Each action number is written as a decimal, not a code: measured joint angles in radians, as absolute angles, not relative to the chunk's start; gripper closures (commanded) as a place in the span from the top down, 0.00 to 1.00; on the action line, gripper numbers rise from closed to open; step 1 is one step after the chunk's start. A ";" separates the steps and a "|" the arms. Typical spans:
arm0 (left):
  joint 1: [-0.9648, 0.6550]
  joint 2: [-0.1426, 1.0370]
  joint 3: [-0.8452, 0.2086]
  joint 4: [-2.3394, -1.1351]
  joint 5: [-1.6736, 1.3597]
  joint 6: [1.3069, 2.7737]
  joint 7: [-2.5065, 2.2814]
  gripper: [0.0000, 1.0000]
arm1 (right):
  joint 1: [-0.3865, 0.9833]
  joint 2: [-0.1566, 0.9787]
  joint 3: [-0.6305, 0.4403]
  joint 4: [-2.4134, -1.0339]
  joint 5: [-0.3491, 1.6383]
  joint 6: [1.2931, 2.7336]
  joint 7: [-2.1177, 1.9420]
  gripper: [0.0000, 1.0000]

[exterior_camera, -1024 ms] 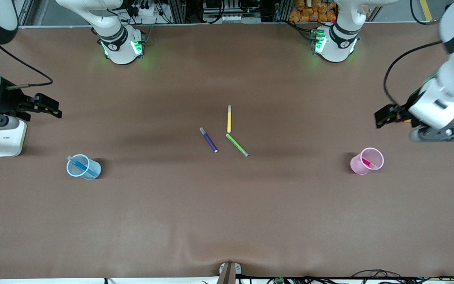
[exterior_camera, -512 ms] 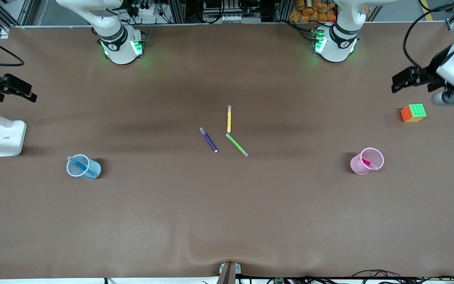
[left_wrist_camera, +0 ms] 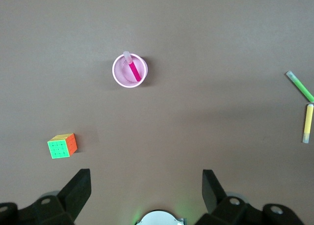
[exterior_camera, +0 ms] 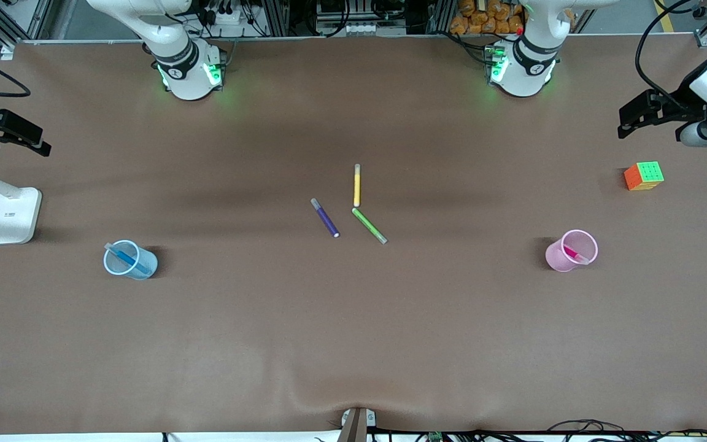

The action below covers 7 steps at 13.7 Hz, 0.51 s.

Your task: Place pink and blue markers in matching cups

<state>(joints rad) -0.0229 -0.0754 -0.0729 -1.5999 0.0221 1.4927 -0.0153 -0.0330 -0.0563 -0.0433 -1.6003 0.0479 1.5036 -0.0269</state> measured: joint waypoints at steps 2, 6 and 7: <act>-0.023 -0.075 -0.072 -1.600 0.022 1.494 -0.026 1.00 | -0.033 -0.056 -0.043 -1.600 0.048 1.503 -0.027 1.00; -0.024 -0.076 -0.073 -1.600 0.020 1.496 -0.037 1.00 | -0.033 -0.055 -0.043 -1.600 0.048 1.497 -0.027 1.00; -0.024 -0.075 -0.073 -1.600 0.020 1.497 -0.037 1.00 | -0.033 -0.054 -0.043 -1.600 0.048 1.496 -0.027 1.00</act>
<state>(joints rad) -0.0240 -0.0754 -0.0732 -1.5999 0.0198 1.4965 -0.0371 -0.0330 -0.0538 -0.0427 -1.6004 0.0479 1.4957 -0.0269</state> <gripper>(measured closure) 0.000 0.000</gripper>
